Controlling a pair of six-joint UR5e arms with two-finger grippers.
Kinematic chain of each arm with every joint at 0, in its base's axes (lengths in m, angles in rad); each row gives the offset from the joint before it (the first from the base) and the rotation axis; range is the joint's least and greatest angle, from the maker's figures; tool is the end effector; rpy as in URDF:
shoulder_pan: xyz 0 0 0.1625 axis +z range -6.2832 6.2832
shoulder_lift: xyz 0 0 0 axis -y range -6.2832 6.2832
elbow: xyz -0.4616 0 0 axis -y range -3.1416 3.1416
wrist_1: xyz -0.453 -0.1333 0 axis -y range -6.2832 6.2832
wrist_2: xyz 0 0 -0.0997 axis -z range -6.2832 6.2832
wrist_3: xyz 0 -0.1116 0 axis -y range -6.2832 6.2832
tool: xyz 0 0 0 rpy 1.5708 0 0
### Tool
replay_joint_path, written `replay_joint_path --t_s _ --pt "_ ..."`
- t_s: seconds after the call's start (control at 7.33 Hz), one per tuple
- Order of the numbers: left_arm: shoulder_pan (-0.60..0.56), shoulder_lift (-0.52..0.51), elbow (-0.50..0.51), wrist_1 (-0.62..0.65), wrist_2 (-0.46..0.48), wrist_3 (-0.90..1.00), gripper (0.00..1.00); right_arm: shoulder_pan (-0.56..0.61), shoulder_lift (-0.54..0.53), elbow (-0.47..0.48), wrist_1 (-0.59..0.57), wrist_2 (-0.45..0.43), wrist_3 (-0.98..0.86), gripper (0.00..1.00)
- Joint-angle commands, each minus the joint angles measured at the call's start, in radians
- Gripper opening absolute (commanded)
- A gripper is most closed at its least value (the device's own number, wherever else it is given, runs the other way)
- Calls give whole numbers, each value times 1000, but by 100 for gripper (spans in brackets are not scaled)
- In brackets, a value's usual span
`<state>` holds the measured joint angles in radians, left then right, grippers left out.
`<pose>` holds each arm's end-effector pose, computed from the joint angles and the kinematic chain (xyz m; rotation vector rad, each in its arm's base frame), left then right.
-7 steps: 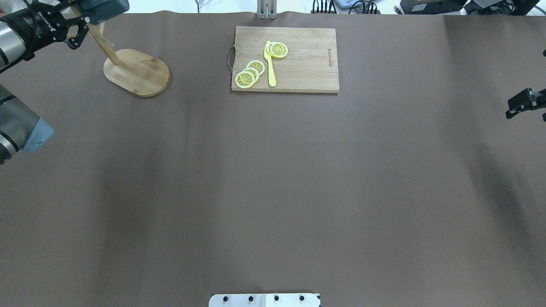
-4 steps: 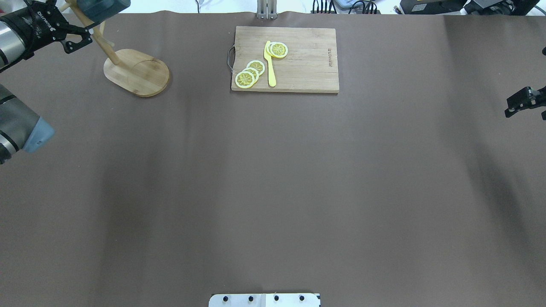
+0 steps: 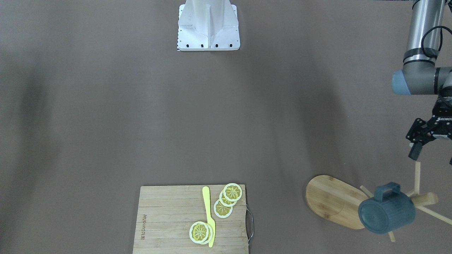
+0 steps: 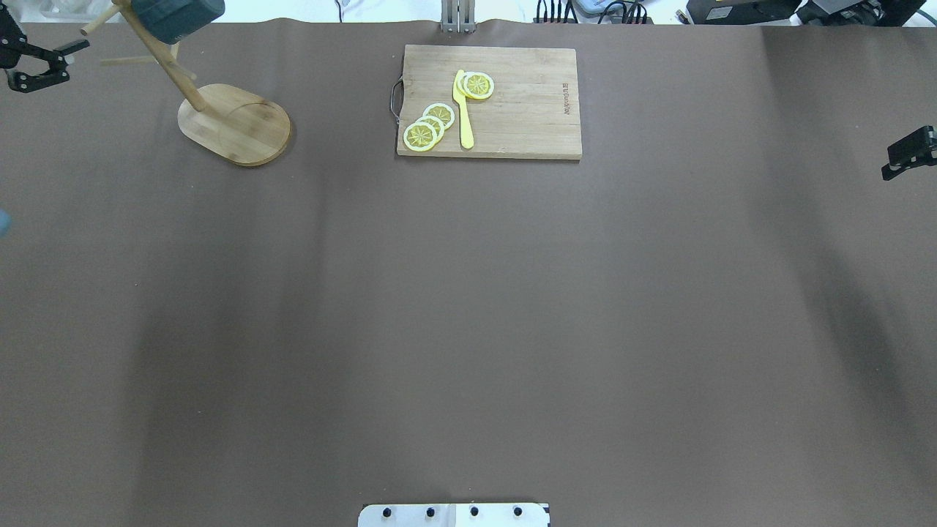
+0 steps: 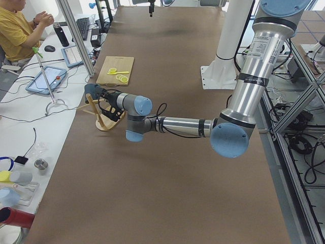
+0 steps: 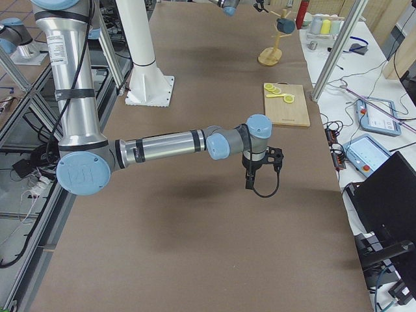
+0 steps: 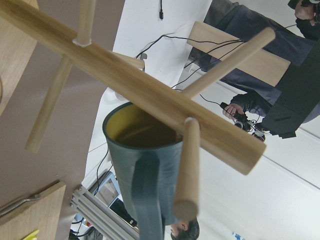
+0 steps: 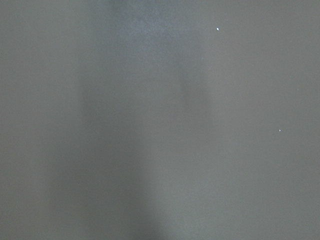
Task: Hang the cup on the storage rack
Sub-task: 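Open the left gripper and withdraw it from the hanging mug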
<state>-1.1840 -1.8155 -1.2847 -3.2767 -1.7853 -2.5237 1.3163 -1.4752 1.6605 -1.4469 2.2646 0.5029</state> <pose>0.1489 -0.6560 0.5196 0.0335 1.8758 -1.3931 -0.0937 -0.6063 0.5899 0.0212 -0.7493 0.1294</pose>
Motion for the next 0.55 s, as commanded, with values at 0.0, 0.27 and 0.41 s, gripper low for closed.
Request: replay_joint_path --t_s 0.0,0.27,0.41 --pt "-29 132 -2 -23 -22 263 98 38 -11 37 -1 -5 0 100" --pt "-46 208 2 -11 -170 653 98 66 -31 38 -1 -26 -12 100" --pt "-58 211 11 -6 -221 857 98 75 -36 38 0 -26 -14 100"
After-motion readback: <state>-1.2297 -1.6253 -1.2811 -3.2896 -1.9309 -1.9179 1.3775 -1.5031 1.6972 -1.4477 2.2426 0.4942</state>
